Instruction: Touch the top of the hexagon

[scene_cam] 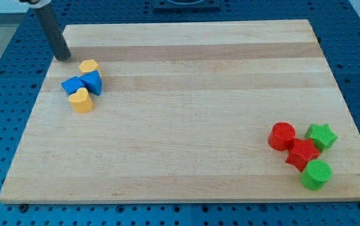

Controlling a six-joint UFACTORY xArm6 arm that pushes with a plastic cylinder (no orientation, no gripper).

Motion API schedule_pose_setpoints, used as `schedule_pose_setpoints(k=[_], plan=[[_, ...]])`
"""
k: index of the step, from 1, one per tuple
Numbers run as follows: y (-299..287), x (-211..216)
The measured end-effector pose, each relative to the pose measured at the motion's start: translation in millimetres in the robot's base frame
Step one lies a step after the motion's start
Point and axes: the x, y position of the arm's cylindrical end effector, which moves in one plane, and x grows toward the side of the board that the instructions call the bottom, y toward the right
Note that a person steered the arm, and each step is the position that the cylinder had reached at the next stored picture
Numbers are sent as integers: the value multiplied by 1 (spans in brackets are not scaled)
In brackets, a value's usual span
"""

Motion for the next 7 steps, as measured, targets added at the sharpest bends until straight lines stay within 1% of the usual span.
schedule_pose_setpoints(k=[1,3,5,6,7], plan=[[12,1],[59,2],[78,3],[44,-11],[10,13]])
